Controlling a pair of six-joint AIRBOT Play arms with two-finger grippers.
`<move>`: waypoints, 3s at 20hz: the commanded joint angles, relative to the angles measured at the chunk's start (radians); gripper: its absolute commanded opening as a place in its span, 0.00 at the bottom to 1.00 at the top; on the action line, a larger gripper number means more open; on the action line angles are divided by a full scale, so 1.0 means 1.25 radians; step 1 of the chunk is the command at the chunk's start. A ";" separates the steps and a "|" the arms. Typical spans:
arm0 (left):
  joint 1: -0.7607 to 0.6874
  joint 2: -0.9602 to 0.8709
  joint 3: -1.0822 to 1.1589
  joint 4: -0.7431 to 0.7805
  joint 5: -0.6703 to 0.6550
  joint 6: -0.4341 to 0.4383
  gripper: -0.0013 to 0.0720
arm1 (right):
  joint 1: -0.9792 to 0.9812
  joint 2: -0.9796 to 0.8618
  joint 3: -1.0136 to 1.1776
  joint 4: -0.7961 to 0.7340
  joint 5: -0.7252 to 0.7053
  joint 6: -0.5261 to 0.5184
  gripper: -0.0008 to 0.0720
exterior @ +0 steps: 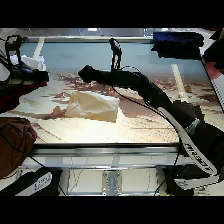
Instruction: Fold the shirts.
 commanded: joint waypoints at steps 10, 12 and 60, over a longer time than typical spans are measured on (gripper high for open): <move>0.006 0.002 0.000 0.001 -0.008 0.000 0.04 | -0.284 -0.047 -0.152 -0.208 -0.420 0.125 0.87; 0.006 0.002 0.000 0.001 -0.008 0.000 0.04 | -0.282 -0.111 -0.185 -0.099 -0.403 0.116 0.87; 0.006 0.002 0.000 -0.002 -0.055 0.000 0.04 | -1.070 0.363 -0.158 -0.602 -1.051 0.055 0.91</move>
